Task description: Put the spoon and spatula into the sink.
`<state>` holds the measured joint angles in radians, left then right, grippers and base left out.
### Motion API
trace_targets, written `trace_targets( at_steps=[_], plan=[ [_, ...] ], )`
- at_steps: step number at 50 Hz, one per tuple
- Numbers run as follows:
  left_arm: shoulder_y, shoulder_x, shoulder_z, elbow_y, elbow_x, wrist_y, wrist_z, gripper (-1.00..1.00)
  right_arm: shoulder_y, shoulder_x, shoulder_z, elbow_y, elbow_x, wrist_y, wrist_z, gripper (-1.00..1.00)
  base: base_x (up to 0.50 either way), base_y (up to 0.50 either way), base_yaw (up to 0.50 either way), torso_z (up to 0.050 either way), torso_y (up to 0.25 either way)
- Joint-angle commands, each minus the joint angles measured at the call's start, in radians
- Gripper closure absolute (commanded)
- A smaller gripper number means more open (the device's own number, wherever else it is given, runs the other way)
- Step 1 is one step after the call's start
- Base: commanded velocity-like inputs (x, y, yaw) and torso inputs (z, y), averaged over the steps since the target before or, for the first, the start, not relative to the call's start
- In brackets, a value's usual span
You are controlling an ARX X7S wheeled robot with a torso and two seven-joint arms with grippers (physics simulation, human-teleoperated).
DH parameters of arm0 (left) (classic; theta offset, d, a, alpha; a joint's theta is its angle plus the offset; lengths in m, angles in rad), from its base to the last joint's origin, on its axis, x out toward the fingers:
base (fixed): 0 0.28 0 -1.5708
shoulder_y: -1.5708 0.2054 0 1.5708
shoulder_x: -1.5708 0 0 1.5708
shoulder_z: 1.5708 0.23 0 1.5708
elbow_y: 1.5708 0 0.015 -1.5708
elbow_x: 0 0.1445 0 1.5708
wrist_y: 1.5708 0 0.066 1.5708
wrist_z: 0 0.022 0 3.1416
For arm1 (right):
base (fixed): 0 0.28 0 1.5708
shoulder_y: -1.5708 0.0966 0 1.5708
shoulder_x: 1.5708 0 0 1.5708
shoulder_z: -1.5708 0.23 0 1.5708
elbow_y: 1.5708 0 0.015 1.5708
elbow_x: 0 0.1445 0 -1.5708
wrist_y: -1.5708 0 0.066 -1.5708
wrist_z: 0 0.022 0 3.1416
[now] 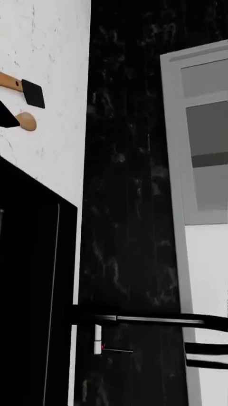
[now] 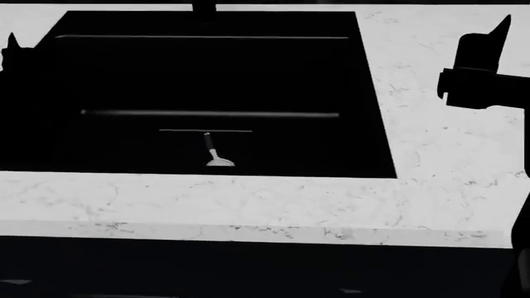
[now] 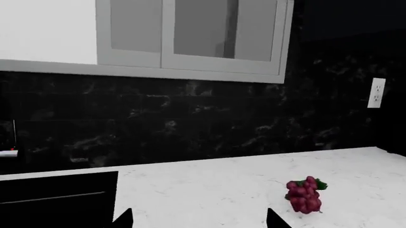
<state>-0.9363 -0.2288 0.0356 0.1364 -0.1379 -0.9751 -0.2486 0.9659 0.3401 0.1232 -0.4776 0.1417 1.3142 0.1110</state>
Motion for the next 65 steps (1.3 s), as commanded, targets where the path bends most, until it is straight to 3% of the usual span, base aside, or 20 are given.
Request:
trace_targets(
  at_steps=[1,50,65],
  plan=[
    [0.008,0.003,0.006,-0.001,-0.005,0.004,-0.004,-1.00,0.000,-0.007,0.015,-0.004,0.015,-0.007,-0.010,-1.00,0.36,0.21,0.00,0.000,0.000],
    [0.030,0.002,0.001,0.025,-0.029,-0.013,-0.026,-1.00,-0.038,-0.030,0.069,-0.026,0.045,0.000,-0.008,-1.00,0.34,0.14,0.00,0.000,0.000],
    [0.035,-0.001,-0.004,0.021,-0.037,-0.007,-0.030,-1.00,-0.038,-0.029,0.064,-0.036,0.046,0.017,0.002,-1.00,0.05,0.00,0.00,0.000,0.001]
  ],
)
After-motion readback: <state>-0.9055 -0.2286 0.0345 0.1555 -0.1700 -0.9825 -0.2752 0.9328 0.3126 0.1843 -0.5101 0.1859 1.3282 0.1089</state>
